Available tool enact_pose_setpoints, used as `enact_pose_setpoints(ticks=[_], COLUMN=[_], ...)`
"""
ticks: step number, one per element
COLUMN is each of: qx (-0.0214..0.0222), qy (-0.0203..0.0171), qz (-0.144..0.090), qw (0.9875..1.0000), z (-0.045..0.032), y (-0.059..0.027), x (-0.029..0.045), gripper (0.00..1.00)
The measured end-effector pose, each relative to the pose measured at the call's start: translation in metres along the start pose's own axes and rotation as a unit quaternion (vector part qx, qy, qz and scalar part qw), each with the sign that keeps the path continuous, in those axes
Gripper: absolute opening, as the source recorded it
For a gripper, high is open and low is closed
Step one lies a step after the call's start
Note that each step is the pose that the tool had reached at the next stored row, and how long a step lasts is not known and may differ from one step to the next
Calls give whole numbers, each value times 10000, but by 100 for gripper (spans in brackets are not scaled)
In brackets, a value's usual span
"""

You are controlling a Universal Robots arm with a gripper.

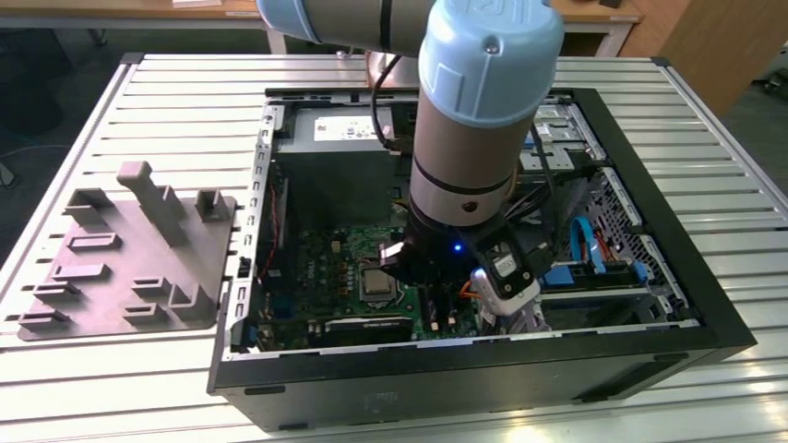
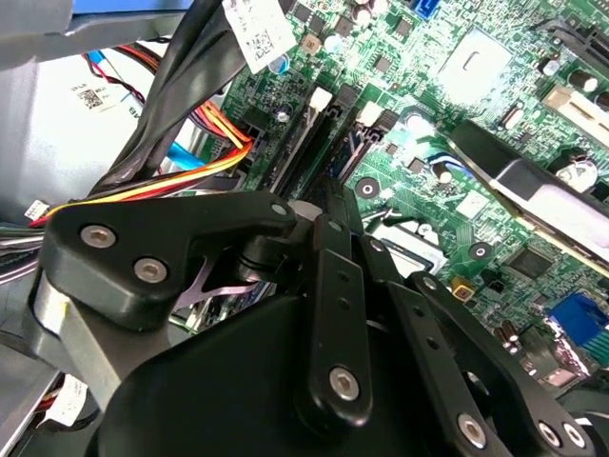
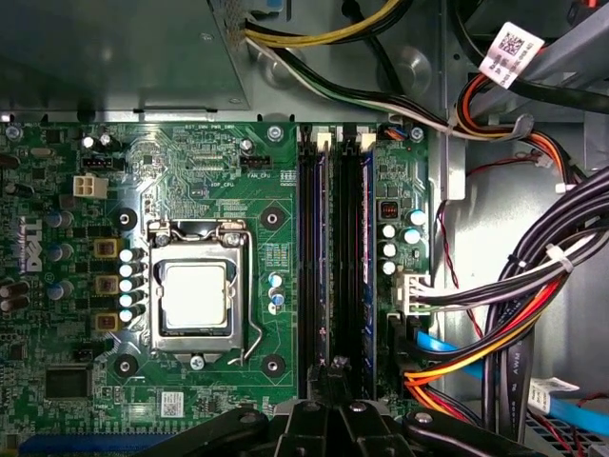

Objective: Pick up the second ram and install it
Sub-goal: 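Press down the second ram until it locks into place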

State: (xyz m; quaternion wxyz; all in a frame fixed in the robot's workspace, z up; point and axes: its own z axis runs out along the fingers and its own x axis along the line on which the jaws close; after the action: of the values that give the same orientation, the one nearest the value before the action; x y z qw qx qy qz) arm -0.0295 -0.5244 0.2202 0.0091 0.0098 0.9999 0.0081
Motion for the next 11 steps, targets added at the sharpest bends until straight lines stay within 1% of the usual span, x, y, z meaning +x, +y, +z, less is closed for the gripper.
enact_pose_setpoints(ticks=[2, 11], qx=[0, 1], qy=[0, 0], qz=[0, 0], qw=[10000, 10000], z=[12, 22], y=[-2, -3], x=[1, 1], gripper=[10, 10])
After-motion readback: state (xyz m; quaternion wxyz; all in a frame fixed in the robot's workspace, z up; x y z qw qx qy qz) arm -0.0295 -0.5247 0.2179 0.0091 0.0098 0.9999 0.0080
